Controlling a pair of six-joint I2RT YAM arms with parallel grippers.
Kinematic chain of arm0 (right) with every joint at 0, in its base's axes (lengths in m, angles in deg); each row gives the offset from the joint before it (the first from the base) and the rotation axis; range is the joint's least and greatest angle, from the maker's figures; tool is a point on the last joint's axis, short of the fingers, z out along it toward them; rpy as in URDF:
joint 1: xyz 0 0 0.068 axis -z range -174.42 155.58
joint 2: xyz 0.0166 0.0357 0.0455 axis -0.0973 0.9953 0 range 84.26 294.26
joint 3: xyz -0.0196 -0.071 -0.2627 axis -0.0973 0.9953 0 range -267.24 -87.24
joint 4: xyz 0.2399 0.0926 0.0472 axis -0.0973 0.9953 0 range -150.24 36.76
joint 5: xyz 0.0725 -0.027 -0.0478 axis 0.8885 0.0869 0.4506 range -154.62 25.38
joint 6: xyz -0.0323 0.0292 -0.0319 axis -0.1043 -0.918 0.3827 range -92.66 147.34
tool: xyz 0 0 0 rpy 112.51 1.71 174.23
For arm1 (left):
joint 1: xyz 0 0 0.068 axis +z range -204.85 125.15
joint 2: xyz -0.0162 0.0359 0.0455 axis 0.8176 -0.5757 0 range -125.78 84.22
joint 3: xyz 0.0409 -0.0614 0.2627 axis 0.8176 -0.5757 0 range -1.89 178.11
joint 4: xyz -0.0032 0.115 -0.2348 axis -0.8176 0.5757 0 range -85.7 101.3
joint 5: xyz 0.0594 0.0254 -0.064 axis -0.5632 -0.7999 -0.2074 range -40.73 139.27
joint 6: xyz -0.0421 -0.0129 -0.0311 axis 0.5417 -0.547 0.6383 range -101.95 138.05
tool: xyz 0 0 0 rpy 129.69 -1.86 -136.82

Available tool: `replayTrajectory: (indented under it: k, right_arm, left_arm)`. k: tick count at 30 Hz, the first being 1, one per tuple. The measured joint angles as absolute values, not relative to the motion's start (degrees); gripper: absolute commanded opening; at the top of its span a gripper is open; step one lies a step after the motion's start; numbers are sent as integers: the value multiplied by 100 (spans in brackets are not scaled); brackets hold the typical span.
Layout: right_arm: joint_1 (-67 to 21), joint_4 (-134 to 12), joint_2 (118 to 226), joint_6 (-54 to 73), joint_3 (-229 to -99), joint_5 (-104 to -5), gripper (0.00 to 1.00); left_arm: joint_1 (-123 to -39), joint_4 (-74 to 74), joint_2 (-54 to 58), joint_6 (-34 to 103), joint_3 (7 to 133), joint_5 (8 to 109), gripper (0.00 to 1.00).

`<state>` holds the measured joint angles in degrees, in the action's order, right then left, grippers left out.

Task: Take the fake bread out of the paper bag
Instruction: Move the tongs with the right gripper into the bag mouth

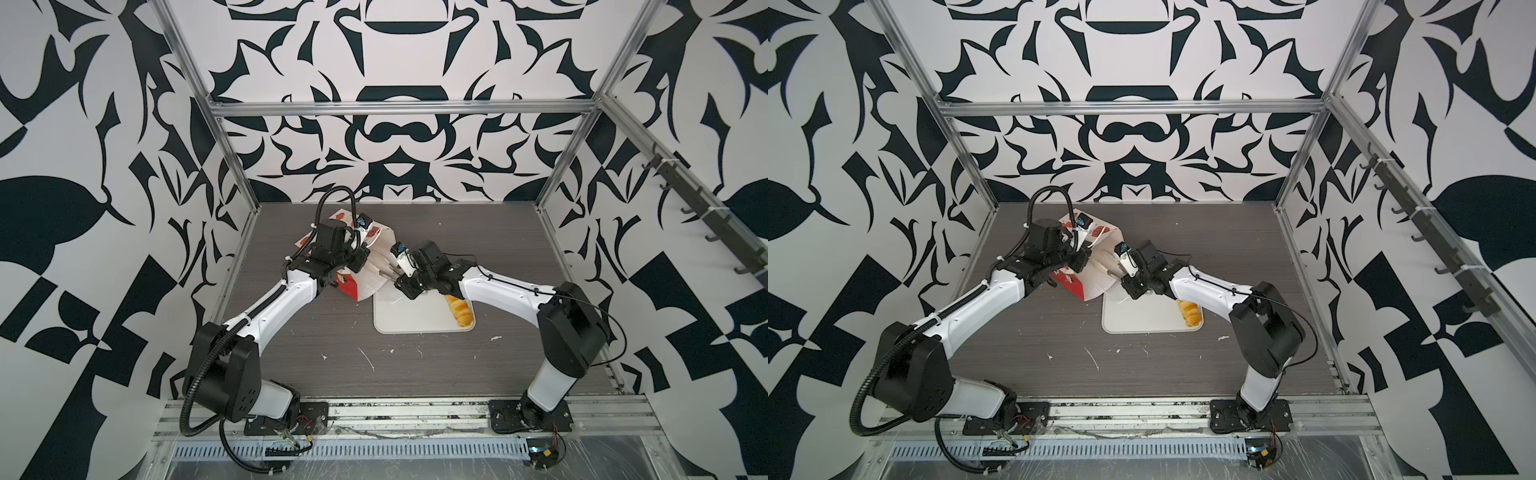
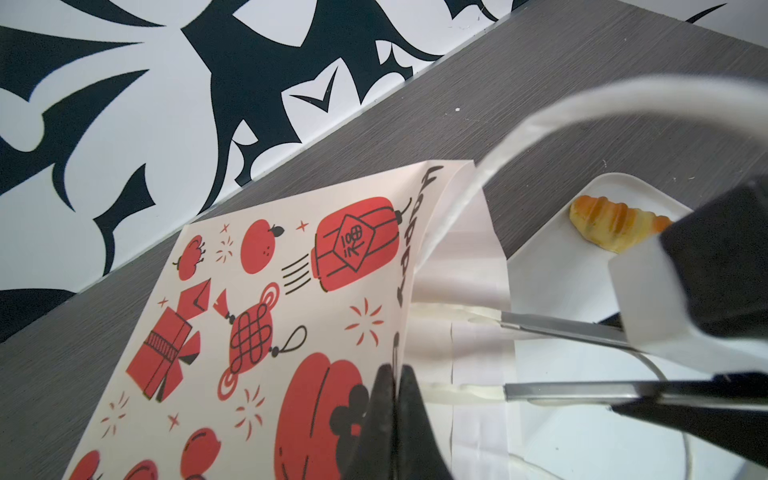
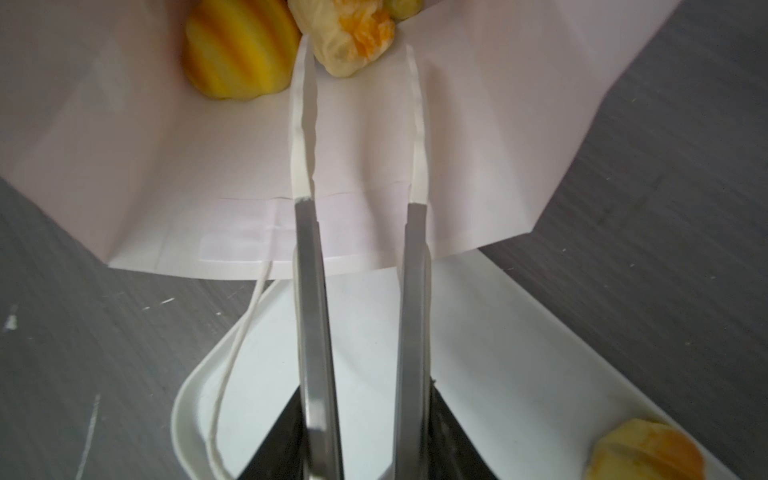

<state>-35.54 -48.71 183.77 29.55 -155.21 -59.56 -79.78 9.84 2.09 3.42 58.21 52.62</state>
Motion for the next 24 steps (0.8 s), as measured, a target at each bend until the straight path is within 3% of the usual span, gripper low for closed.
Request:
replayTrajectory:
  k: [10,24]
  right_arm:
    - [-3554,-4993,18851,3814,-15818,-6181,48]
    - [-3554,-5063,19441,4009,-16513,-5897,48]
  left_arm:
    - [-7978,1078,207,342,5821,5341,0]
    - [-7978,1096,207,344,5821,5431,0]
